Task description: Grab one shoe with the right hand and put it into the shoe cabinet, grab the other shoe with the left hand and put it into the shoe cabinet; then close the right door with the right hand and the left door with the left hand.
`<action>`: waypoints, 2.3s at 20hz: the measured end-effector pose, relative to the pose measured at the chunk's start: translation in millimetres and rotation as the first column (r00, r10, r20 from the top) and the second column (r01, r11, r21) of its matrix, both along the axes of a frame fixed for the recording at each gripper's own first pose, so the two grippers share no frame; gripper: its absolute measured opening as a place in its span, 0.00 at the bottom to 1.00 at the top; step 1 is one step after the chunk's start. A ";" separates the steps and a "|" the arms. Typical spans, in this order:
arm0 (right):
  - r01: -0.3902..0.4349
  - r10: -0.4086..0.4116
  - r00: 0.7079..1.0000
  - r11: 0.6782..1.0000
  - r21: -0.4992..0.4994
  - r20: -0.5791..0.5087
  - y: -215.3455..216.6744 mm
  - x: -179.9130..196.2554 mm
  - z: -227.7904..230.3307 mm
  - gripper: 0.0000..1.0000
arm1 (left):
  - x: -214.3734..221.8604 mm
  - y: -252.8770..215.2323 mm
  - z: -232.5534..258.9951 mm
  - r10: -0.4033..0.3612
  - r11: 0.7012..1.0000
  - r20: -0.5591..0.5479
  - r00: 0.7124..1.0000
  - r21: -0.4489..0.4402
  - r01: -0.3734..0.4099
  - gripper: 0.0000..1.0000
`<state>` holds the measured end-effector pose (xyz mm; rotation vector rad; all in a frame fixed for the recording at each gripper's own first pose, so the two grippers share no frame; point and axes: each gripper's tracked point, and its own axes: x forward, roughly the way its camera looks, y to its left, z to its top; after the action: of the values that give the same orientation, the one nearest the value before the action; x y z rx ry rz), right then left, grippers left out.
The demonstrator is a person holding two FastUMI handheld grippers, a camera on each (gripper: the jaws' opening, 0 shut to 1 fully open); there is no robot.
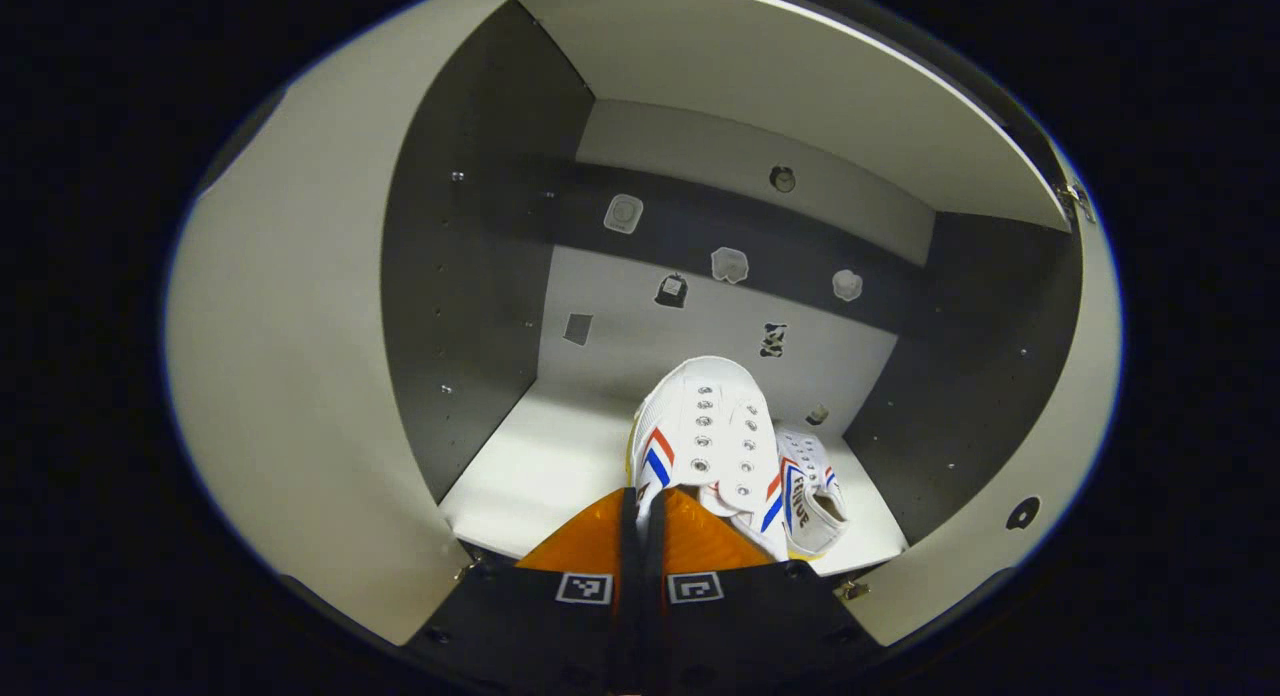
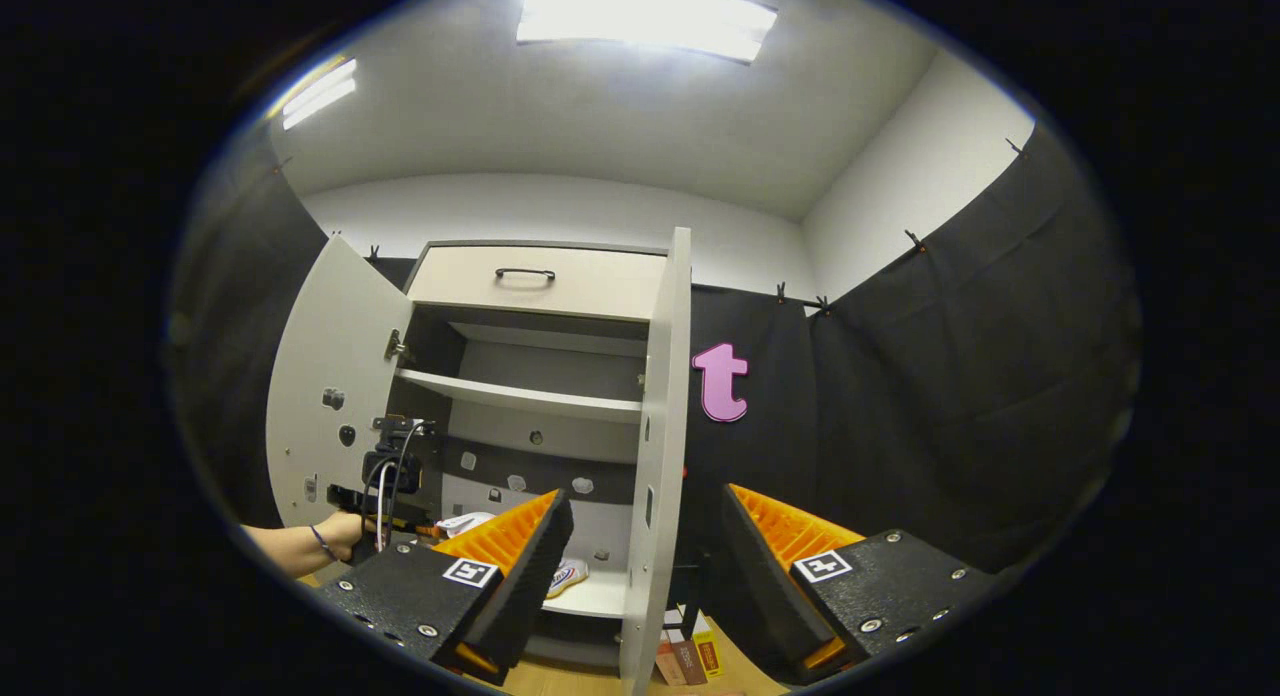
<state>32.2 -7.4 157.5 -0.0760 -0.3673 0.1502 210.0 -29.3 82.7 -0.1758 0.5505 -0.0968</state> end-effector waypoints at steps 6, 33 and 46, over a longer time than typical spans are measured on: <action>0.068 -0.068 0.997 0.998 0.007 -0.029 -21.2 4.5 -6.1 0.92 | 7.7 -7.6 -31.0 0.006 0.999 -0.115 0.993 -0.031 -0.010 0.05; -0.076 0.065 0.964 0.997 -0.034 -0.258 -58.4 97.0 -101.7 0.92 | -179.2 8.6 144.5 -0.167 0.984 0.365 0.916 0.118 0.132 0.97; -0.231 0.214 0.927 0.973 -0.018 -0.309 1.7 93.7 -117.8 0.72 | -297.4 113.3 170.2 -0.066 0.991 0.372 0.926 0.132 0.018 0.95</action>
<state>125.9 -5.7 39.7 -0.0632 -0.0605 0.3927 -87.4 84.0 253.0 -0.0185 0.1754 -0.1334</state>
